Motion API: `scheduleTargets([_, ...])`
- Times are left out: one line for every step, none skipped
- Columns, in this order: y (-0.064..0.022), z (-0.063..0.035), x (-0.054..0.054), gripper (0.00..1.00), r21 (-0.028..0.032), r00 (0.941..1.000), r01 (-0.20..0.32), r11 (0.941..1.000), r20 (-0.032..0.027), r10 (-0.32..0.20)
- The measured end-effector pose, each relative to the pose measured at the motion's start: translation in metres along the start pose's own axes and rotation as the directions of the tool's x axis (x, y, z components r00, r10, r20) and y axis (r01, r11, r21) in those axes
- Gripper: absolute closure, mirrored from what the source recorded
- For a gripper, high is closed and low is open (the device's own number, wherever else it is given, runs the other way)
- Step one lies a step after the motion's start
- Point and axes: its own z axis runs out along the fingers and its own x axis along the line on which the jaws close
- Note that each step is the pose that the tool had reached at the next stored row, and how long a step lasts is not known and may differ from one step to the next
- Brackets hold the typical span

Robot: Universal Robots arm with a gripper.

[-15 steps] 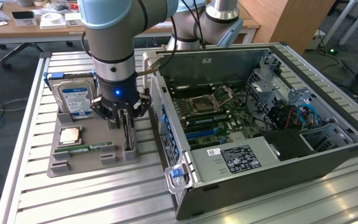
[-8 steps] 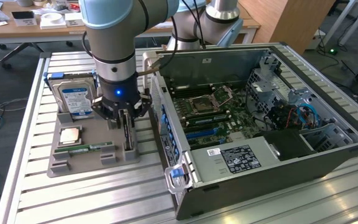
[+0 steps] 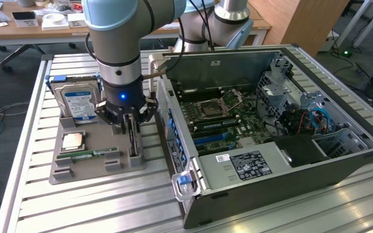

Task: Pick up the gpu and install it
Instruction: 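Pick up the gpu and move the gpu toward the slot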

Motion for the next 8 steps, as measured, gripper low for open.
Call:
scheduleTargets([0.0000, 0.0000, 0.0000, 0.58, 0.0001, 1.0000, 0.000, 1.0000, 0.0000, 0.000])
scheduleTargets([0.0000, 0.0000, 0.0000, 0.58, 0.0001, 1.0000, 0.000, 1.0000, 0.0000, 0.000])
scheduleTargets([0.0000, 0.0000, 0.0000, 0.58, 0.0000, 1.0000, 0.000, 1.0000, 0.0000, 0.000])
scheduleTargets([0.0000, 0.0000, 0.0000, 0.58, 0.0000, 1.0000, 0.000, 1.0000, 0.0000, 0.000])
scheduleTargets([0.0000, 0.0000, 0.0000, 0.58, 0.0001, 1.0000, 0.000, 1.0000, 0.0000, 0.000])
scheduleTargets([0.0000, 0.0000, 0.0000, 0.58, 0.0000, 1.0000, 0.000, 1.0000, 0.0000, 0.000])
scheduleTargets([0.0000, 0.0000, 0.0000, 0.58, 0.0000, 1.0000, 0.000, 1.0000, 0.0000, 0.000])
scheduleTargets([0.0000, 0.0000, 0.0000, 0.60, 0.0001, 1.0000, 0.000, 1.0000, 0.0000, 0.000])
